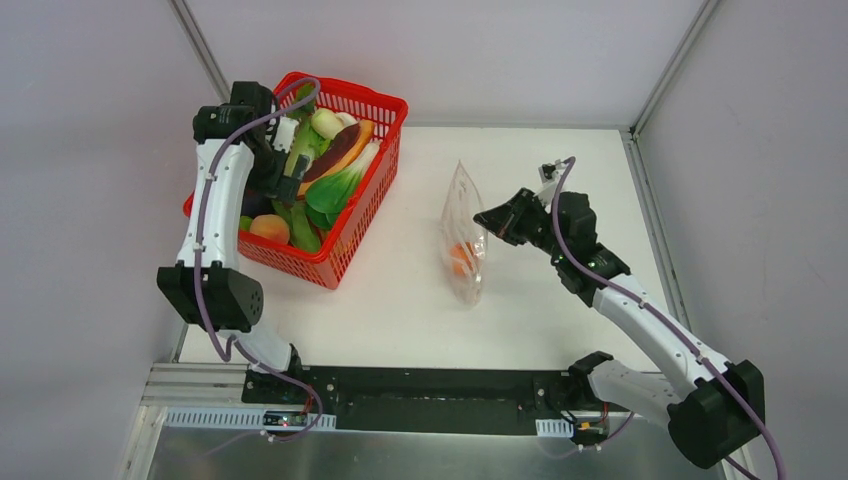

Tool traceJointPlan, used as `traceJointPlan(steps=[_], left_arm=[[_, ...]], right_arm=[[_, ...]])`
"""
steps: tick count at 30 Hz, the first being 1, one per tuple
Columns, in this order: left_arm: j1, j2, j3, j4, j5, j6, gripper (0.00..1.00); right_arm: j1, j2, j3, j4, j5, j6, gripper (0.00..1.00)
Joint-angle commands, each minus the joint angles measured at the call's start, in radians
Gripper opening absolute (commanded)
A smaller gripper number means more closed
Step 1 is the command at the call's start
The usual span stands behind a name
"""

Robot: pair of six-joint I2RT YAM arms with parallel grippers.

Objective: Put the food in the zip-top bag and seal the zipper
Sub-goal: Pick up the fake fruit from the bin.

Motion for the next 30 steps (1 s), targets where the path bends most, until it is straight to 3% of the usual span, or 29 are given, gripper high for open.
traceJointPlan(steps=[1,5,21,30], left_arm=[[0.008,0.060,0.052,-0.115,0.012,0.070,0.99],[0.008,0.065,-0.027,-0.076,-0.003,0.081,0.99],[0.031,0.184,-0.049,-0.056,-0.061,0.047,0.96],[0.033,0.172,-0.052,-0.101,-0.037,0.006,0.70]], right_arm=[[-0.004,-0.032,0.016,0.016,-0.001,-0.013,0.05],[-0.004,-0.018,0.018,0.020,-0.013,-0.009,0.05],[-0.004,-0.008,0.017,0.024,-0.027,0.003,0.05],[-0.004,-0.002,0.018,0.018,-0.021,0.008,0.05]])
